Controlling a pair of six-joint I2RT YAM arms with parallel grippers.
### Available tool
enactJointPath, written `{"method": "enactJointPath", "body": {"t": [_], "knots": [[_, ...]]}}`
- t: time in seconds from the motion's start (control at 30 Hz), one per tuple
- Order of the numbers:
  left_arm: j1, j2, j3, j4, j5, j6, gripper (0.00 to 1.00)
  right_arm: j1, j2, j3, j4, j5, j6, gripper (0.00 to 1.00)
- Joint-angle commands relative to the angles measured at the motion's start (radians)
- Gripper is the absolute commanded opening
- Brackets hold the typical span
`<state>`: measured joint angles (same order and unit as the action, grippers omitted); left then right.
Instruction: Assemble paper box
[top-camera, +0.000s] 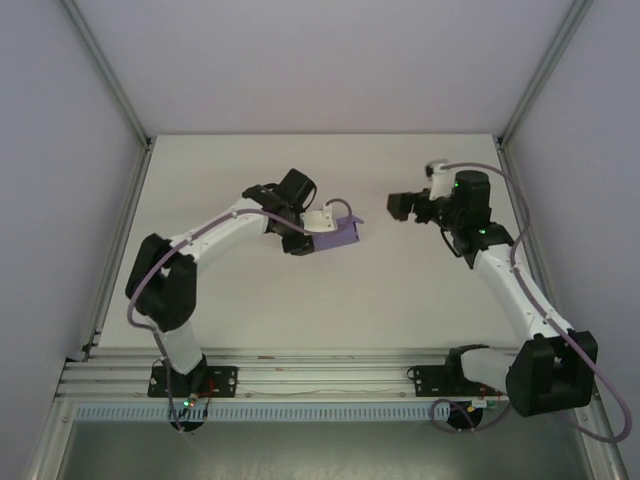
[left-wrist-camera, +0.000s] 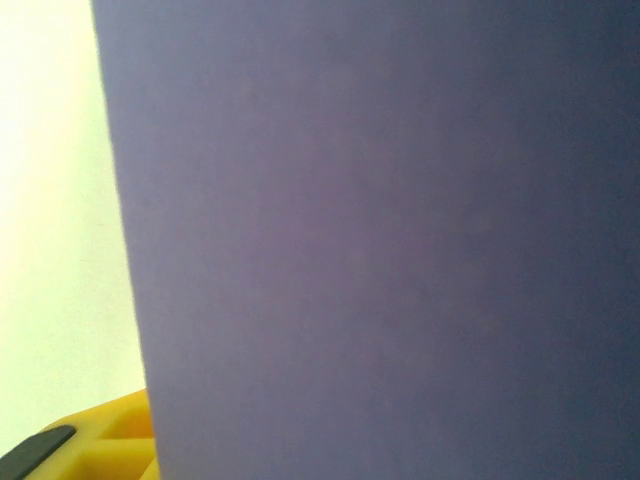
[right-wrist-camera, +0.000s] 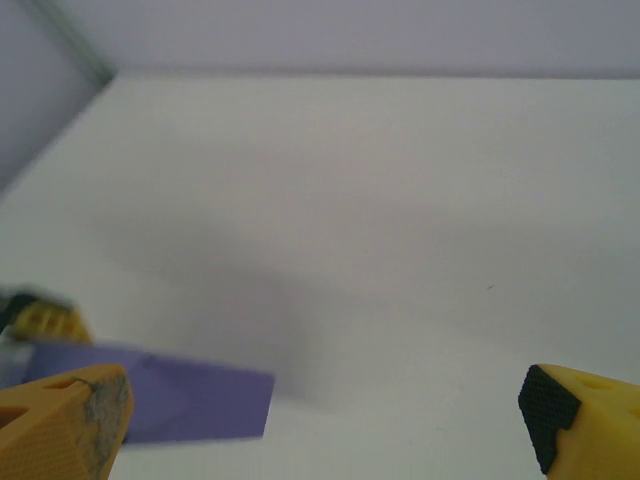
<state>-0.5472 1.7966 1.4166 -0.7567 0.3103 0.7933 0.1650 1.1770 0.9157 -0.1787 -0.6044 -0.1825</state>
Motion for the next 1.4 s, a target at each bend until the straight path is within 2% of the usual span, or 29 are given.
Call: {"method": "enactJointPath", "body": {"t": [0.0, 0.07, 0.2, 0.3, 0.47, 0.6, 0.73, 0.83, 1.1, 1.2, 1.37], "knots": [[-0.003, 0.055, 0.041, -0.109, -0.010, -0.048, 0.35, 0.076, 0.014, -0.007, -0.122, -0.053, -0.315, 1.00], [-0.005, 0.076, 0.058, -0.116, -0.017, -0.060, 0.39, 0.097, 0.043, 0.002, -0.142, -0.047, -0.329, 0.98], [-0.009, 0.087, 0.074, -0.113, -0.020, -0.061, 0.60, 0.120, 0.108, 0.036, -0.196, -0.013, -0.360, 0.94], [-0.013, 0.093, 0.081, -0.118, -0.020, -0.055, 0.63, 0.147, 0.151, 0.065, -0.245, 0.018, -0.413, 0.91], [-0.016, 0.101, 0.081, -0.114, -0.025, -0.057, 0.60, 0.161, 0.205, 0.098, -0.210, 0.025, -0.428, 0.87], [-0.019, 0.102, 0.082, -0.106, -0.024, -0.062, 0.56, 0.162, 0.251, 0.140, -0.162, 0.001, -0.394, 0.74], [-0.019, 0.098, 0.080, -0.096, -0.020, -0.056, 0.54, 0.165, 0.295, 0.175, -0.173, -0.033, -0.400, 0.67], [-0.020, 0.099, 0.081, -0.098, -0.018, -0.053, 0.54, 0.165, 0.324, 0.194, -0.210, -0.106, -0.454, 0.66], [-0.020, 0.099, 0.085, -0.105, -0.015, -0.047, 0.53, 0.181, 0.435, 0.300, -0.339, -0.095, -0.532, 0.64], [-0.021, 0.100, 0.087, -0.103, -0.016, -0.045, 0.52, 0.191, 0.460, 0.320, -0.343, -0.051, -0.527, 0.49], [-0.021, 0.101, 0.091, -0.101, -0.018, -0.048, 0.50, 0.194, 0.481, 0.350, -0.384, -0.061, -0.516, 0.28]]}}
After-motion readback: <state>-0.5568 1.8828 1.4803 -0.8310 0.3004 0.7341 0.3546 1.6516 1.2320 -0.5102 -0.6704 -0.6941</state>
